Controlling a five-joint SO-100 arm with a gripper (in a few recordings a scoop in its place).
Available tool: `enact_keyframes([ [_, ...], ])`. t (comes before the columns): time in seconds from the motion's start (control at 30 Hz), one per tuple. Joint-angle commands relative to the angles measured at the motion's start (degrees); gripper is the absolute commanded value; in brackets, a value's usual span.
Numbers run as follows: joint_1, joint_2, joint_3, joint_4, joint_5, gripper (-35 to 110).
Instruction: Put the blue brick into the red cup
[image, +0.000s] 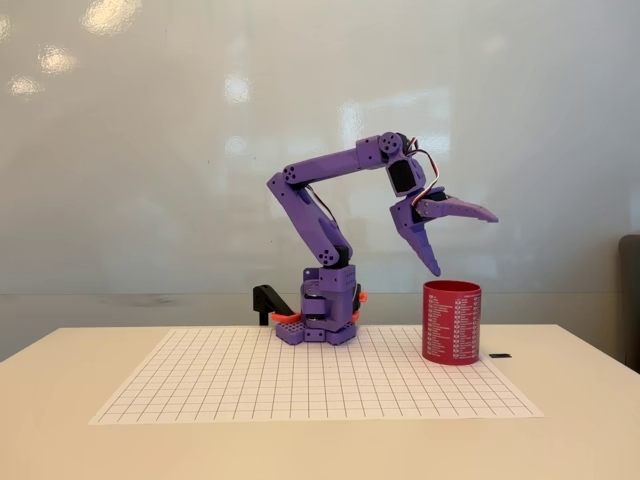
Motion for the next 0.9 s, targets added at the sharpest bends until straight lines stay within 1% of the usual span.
enact_keyframes([
  [0.0,-0.4,1.0,-5.6,-0.7,-0.8,0],
  [0.23,-0.4,0.4,-5.6,-0.5,-1.1,-1],
  [0.5,-0.4,-0.3,-4.7,-1.1,-4.4,-1],
  [0.57,3.1,-2.6,-4.9,-3.0,-6.4,-1],
  [0.7,13.6,-12.7,-6.2,-9.4,-11.3,-1],
  [0.87,29.0,-25.6,-12.7,-15.6,-9.9,-1],
])
